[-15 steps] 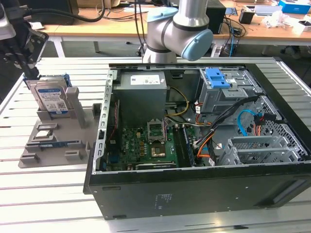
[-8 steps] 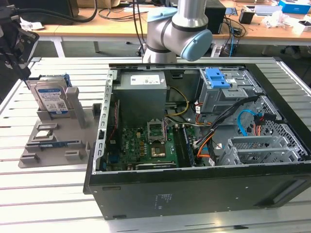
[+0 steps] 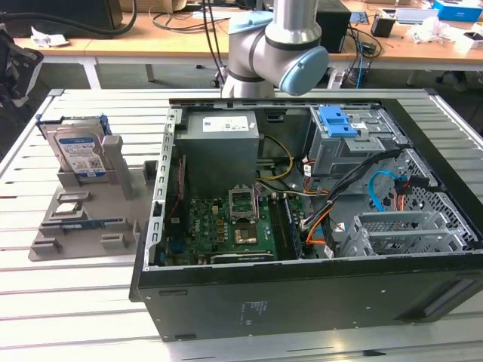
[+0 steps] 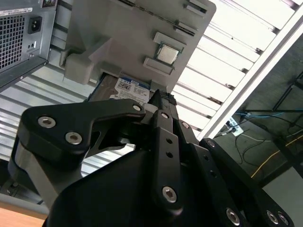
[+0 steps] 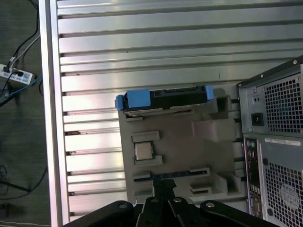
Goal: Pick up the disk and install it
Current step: 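Reach for the disk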
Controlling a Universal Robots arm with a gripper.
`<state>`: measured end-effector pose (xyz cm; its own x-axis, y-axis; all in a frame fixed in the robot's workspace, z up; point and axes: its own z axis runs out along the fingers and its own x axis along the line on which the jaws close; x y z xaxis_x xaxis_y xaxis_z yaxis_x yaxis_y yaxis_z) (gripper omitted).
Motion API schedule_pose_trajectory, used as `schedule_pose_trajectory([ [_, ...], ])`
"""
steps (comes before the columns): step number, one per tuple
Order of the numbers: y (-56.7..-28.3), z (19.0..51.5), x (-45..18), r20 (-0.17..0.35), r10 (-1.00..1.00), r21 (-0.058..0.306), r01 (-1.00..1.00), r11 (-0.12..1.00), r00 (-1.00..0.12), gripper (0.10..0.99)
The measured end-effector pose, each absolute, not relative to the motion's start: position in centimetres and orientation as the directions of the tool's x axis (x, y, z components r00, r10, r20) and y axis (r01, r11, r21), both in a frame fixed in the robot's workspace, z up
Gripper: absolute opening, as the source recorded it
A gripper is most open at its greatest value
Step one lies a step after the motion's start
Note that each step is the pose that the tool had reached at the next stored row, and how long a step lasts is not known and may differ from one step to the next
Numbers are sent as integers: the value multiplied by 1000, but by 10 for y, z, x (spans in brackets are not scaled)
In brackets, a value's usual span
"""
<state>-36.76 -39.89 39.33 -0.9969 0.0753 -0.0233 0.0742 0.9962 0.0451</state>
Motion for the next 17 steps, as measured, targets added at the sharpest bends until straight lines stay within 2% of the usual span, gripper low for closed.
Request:
schedule_pose_trajectory([
  [12, -399, 393, -398, -23, 75, 45, 74, 996, -997, 106],
  [17, -390, 393, -400, -23, 75, 42, 74, 996, -997, 106],
])
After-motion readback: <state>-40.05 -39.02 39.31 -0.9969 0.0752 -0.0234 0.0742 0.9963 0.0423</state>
